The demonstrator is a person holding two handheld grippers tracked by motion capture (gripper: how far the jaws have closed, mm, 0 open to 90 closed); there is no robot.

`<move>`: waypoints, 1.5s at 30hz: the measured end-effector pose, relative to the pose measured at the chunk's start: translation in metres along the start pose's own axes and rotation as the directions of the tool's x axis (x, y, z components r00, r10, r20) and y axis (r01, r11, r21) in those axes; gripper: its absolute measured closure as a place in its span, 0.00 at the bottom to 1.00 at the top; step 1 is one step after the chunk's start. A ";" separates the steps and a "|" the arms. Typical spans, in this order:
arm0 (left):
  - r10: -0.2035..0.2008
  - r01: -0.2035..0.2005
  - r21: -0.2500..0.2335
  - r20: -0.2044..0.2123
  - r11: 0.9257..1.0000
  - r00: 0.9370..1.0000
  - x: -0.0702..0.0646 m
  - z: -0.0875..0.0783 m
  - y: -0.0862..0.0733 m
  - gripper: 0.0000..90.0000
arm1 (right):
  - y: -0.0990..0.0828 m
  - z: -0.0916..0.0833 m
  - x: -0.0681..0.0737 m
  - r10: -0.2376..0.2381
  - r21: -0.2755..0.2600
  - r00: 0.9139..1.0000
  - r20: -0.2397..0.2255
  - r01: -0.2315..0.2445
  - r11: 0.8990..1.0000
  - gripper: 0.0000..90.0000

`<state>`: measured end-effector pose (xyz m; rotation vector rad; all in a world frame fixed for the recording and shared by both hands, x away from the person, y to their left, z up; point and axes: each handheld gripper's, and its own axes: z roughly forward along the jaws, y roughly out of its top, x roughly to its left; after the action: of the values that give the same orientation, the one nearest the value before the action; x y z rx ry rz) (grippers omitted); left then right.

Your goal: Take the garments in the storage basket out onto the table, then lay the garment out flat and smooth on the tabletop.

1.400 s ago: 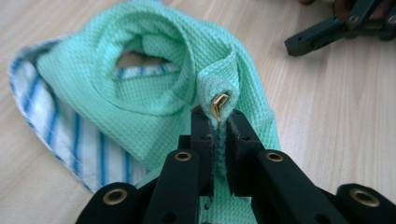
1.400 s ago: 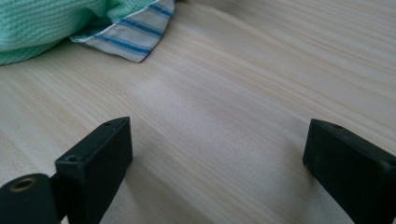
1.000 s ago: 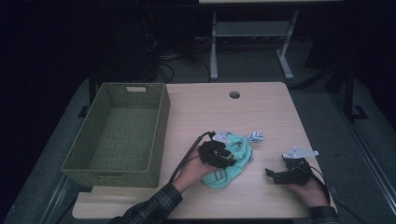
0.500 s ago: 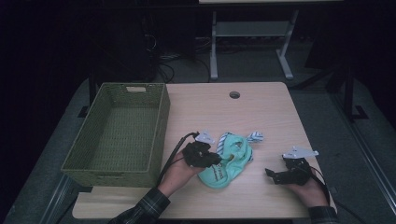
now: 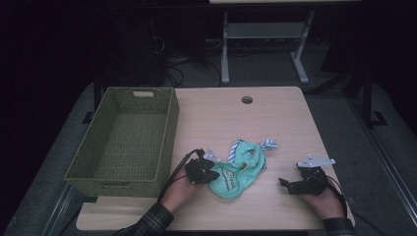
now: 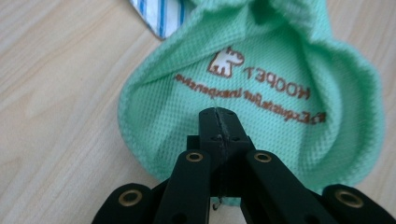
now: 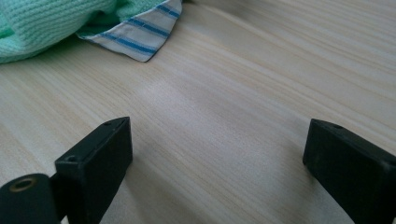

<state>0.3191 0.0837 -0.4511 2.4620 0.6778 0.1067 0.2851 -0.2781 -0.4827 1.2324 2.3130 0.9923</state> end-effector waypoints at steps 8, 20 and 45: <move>0.011 -0.011 0.007 -0.017 1.000 1.000 -0.003 0.002 0.000 0.99 | 0.005 -0.003 -0.002 0.018 0.022 0.999 -0.033 -0.017 1.000 0.18; 0.015 -0.015 0.013 -0.015 1.000 1.000 -0.003 0.002 0.001 0.99 | 0.022 -0.018 -0.004 0.005 -0.047 0.998 -0.060 -0.008 0.999 0.57; 0.002 -0.002 0.012 0.000 1.000 1.000 0.000 0.002 0.001 0.99 | 0.062 0.008 -0.001 0.034 -0.040 0.983 -0.181 -0.042 0.998 0.69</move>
<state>0.3201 0.0817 -0.4524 2.4741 0.6775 0.1038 0.3266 -0.2515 -0.4438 1.2185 2.3957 1.2071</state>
